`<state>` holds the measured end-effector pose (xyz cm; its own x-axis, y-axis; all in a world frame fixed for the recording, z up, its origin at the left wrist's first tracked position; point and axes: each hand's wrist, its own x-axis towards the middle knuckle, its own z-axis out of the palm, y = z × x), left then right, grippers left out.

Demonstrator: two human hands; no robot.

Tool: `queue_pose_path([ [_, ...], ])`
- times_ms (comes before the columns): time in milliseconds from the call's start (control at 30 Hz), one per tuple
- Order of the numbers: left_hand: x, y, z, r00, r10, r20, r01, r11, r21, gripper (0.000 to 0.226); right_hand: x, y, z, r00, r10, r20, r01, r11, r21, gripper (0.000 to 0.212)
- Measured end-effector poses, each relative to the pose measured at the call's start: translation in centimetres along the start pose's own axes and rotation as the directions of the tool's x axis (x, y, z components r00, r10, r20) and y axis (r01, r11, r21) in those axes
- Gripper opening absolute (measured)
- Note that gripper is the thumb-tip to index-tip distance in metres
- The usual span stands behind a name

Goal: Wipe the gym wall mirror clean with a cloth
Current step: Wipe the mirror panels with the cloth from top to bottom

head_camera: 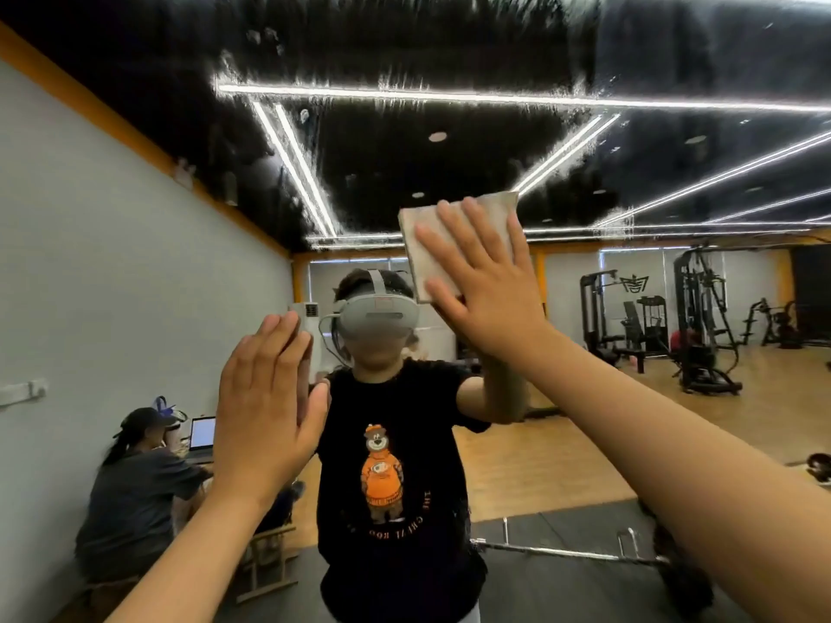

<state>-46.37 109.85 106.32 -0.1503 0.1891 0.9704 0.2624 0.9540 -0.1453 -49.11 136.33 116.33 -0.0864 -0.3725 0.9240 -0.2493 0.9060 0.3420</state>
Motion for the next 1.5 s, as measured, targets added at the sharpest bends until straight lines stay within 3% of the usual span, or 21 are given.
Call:
queue_pose_path([
  [133,-0.2,-0.3,0.3,1.000,0.011,-0.011,-0.011,1.000,-0.003,0.061,2.5,-3.6,1.1,0.968,0.237,-0.085,-0.233,0.971,0.052,0.056],
  [200,-0.2,-0.4,0.3,1.000,0.010,-0.019,-0.010,1.000,-0.015,0.060,1.7,-5.6,1.6,0.965,0.249,-0.079,-0.246,0.968,0.038,0.056],
  [400,-0.2,-0.4,0.2,0.998,0.036,-0.059,-0.039,0.998,-0.043,0.054,-6.7,-11.0,2.8,0.996,-0.070,0.046,0.071,0.997,-0.022,0.058],
  [600,-0.1,-0.3,0.0,0.998,0.026,-0.049,-0.029,0.998,-0.049,0.052,-11.7,-8.5,2.7,0.883,-0.451,0.129,0.459,0.887,-0.039,0.058],
  [667,-0.1,-0.3,0.1,0.998,0.025,-0.050,-0.028,0.998,-0.052,0.051,-10.5,-6.7,2.4,0.848,-0.511,0.144,0.522,0.852,-0.050,0.057],
  [767,-0.1,-0.5,0.1,0.999,0.020,-0.036,-0.023,0.998,-0.066,0.051,-7.3,-4.9,1.5,0.902,-0.415,0.117,0.424,0.903,-0.064,0.057],
  [933,0.0,-1.2,-1.5,0.999,0.034,0.000,-0.034,0.989,-0.141,0.050,1.2,-5.2,0.8,0.997,-0.078,0.020,0.079,0.996,-0.041,0.058],
  [1033,-1.6,-2.9,-2.5,1.000,-0.008,0.005,0.008,0.993,-0.119,0.058,6.0,-8.0,1.3,0.993,0.113,-0.047,-0.113,0.994,0.001,0.058],
  [1133,-4.1,-4.6,-2.5,0.988,-0.154,-0.007,0.152,0.980,-0.125,0.064,8.7,-11.0,1.7,0.966,0.244,-0.083,-0.240,0.969,0.053,0.059],
  [1233,-5.6,-5.7,-2.0,0.974,-0.228,0.010,0.227,0.963,-0.147,0.064,8.2,-12.9,2.3,0.977,0.203,-0.063,-0.202,0.979,0.021,0.060],
  [1500,-6.4,-6.4,-1.5,0.988,-0.151,0.031,0.154,0.981,-0.117,0.064,-6.4,-20.7,4.1,0.996,-0.036,0.085,0.033,0.999,0.035,0.059],
])
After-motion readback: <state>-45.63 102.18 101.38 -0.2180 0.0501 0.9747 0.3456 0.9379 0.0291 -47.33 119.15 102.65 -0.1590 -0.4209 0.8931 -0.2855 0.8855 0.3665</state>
